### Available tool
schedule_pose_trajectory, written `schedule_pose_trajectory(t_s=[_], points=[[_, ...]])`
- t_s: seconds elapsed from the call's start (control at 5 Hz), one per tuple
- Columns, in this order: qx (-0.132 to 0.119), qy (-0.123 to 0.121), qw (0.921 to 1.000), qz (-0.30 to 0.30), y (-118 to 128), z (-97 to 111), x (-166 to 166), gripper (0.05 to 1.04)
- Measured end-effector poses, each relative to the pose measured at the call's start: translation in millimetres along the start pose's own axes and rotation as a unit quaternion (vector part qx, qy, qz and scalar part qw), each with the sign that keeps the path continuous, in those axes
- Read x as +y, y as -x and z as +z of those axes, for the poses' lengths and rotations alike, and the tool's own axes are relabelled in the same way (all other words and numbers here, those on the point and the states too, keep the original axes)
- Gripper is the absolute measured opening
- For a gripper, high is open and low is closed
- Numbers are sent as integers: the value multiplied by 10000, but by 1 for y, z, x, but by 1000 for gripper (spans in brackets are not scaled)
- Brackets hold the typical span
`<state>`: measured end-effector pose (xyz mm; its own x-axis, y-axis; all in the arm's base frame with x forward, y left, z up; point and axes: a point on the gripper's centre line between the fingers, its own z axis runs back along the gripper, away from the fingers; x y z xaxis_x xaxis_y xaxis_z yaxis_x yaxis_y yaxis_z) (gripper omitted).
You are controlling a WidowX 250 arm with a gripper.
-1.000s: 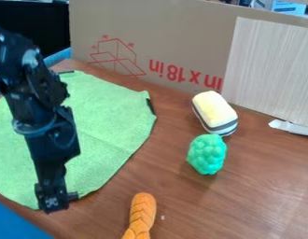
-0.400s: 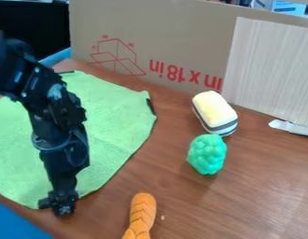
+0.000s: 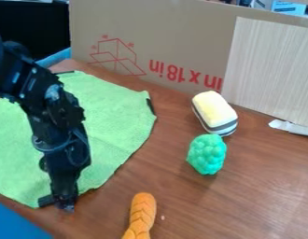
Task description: Folded cloth from right bottom to left top
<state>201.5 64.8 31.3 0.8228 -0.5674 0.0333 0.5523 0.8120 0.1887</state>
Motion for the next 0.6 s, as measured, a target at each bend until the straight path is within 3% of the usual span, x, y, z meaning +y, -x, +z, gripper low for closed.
schedule_pose_trajectory(t_s=[0.2,0.4,0.6], points=[[-50,47,10000,-29,1,1,-3,167],[-180,244,9994,179,-2,11,3,76],[-502,326,9962,630,-16,32,32,61]])
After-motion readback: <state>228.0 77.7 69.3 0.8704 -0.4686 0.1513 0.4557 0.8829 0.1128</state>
